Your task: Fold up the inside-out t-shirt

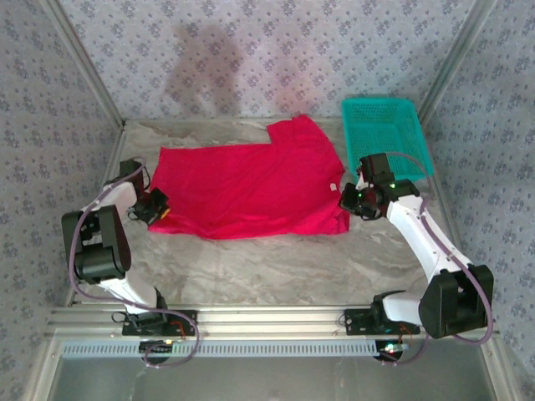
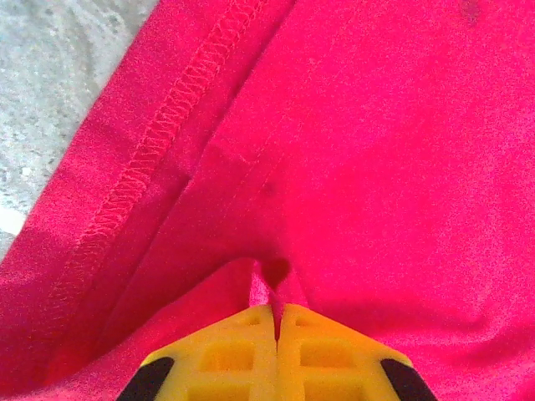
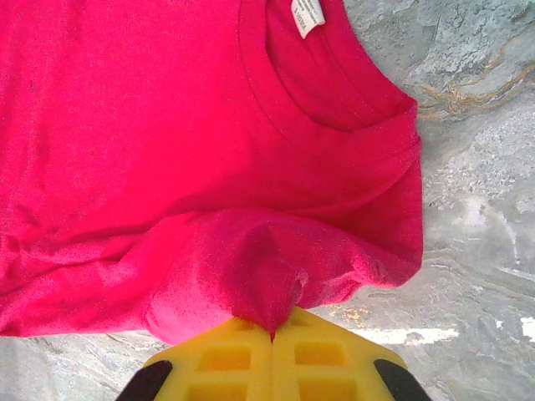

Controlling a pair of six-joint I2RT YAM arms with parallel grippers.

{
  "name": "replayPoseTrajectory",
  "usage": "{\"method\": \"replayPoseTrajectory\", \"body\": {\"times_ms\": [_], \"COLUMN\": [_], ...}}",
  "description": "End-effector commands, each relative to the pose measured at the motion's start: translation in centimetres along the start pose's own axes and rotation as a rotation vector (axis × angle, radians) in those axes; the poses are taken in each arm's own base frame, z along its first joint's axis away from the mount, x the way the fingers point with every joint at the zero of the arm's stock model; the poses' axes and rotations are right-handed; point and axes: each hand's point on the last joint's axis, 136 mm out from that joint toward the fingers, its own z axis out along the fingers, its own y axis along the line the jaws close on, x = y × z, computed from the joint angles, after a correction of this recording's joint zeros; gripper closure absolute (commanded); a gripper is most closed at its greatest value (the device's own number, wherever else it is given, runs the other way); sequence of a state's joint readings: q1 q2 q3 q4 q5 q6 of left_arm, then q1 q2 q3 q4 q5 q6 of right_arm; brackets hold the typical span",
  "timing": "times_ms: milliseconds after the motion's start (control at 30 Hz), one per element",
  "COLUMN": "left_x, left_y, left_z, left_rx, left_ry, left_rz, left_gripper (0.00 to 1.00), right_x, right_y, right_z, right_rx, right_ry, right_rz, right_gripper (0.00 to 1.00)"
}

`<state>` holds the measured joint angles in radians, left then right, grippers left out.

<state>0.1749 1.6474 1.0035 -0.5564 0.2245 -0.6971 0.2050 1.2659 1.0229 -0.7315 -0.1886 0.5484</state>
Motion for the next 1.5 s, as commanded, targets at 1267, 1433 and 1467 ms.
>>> {"method": "replayPoseTrajectory", "body": {"times_ms": [1267,1433,1467], "left_x": [-5.4,-11.5,-12.4], "left_y": [-12.5,-13.6,-13.8], "left_z": [-49.4,-35.2,-31.6], "left_rx": [0.638,0.534,0.5], "left_ry": [-1.03,-0.79,-0.728], "left_rz": [0.192,0.142,0.137], "left_gripper": [1.0,1.0,1.0], "right_x": [-15.5,-20.5,-21.5], "right_y": [12.9,13.6,13.8], "right_z": [-36.9,-26.4,-23.6], "right_rx": [-0.323,-0.321,-0.324], "right_ry": [-0.989,-0.857,-0.809], "right_rz": [-0.218,-0.167,-0.153], "right_gripper": [1.0,1.0,1.0]}}
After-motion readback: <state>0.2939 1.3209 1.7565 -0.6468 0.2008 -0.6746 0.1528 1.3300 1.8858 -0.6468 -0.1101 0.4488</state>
